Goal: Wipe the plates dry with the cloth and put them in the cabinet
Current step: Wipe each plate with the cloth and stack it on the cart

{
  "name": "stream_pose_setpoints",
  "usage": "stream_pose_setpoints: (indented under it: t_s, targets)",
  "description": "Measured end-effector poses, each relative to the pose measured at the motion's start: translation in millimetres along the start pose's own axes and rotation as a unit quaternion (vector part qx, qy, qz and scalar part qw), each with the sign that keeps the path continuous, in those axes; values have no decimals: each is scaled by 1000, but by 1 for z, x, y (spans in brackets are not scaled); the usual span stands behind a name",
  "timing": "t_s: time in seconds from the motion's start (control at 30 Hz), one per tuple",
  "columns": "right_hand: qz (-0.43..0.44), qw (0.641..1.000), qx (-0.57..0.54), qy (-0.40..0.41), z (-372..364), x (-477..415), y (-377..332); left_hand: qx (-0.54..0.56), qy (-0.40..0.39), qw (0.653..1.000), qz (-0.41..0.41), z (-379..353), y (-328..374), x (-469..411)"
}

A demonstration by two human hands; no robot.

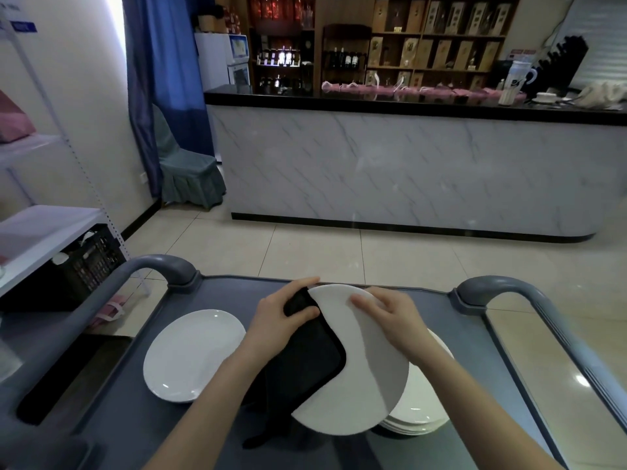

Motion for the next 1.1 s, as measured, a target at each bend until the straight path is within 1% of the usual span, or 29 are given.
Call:
stream_pose_setpoints:
  t_s: [0.1, 0.2, 0.27, 0.3, 0.37, 0.47, 0.57, 0.67, 0.73, 0.83, 0.9, 0.93, 1.0, 1.03, 1.07, 1.1]
  targets:
    - [-44, 992, -61, 105, 2, 20, 17, 26, 96, 994, 42, 11, -16, 11]
    - [-120, 956, -145, 226, -1, 47, 43, 74, 151, 981, 94, 14, -37, 23]
    - [-147, 935, -188, 263, -6, 59, 52, 87, 174, 974, 118, 11, -50, 30]
    - [-148, 935, -185, 263, -8, 61, 52, 87, 176, 973, 124, 10, -54, 32]
    - [-133, 950, -151, 239, -6, 58, 48, 82, 168, 975, 119, 9, -54, 28]
    - [-97, 973, -96, 188, 7, 45, 35, 57, 139, 985, 86, 12, -41, 15]
    - [-48, 992, -39, 113, 14, 25, 17, 32, 74, 995, 59, 9, -24, 0]
    - [-2, 999, 44, 26, 6, 10, 0, -30, 2, 999, 19, -4, -6, -9]
    - [19, 998, 53, 10, 2, 7, -6, -41, -20, 999, 4, -12, 0, -9]
    - [5, 998, 15, 67, 9, 11, 0, -26, 13, 1000, 9, -6, -2, -6]
    - [-32, 989, -50, 136, 14, 21, 12, -29, 62, 998, 14, 3, -6, 0]
    - [-57, 978, -90, 181, 16, 27, 19, -22, 88, 996, 20, 7, -10, 5]
    - [-109, 944, -162, 265, 17, 40, 33, 28, 125, 991, 45, 8, -22, 14]
    - [-123, 932, -184, 286, 15, 44, 36, 56, 137, 987, 57, 7, -28, 19]
    - [-125, 931, -189, 287, 13, 46, 37, 75, 149, 984, 63, 7, -32, 22]
    - [-121, 937, -183, 271, 11, 45, 35, 85, 159, 982, 64, 10, -35, 23]
Point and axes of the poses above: each hand's wrist, its own x-axis away from the middle knuckle, its own z-axis out of the back of the hand, y = z × x, the point moved 9 cm from there along -x, towards the middle knuckle, and after that the axes turned 6 degrees about z, right-handed, at the moved point
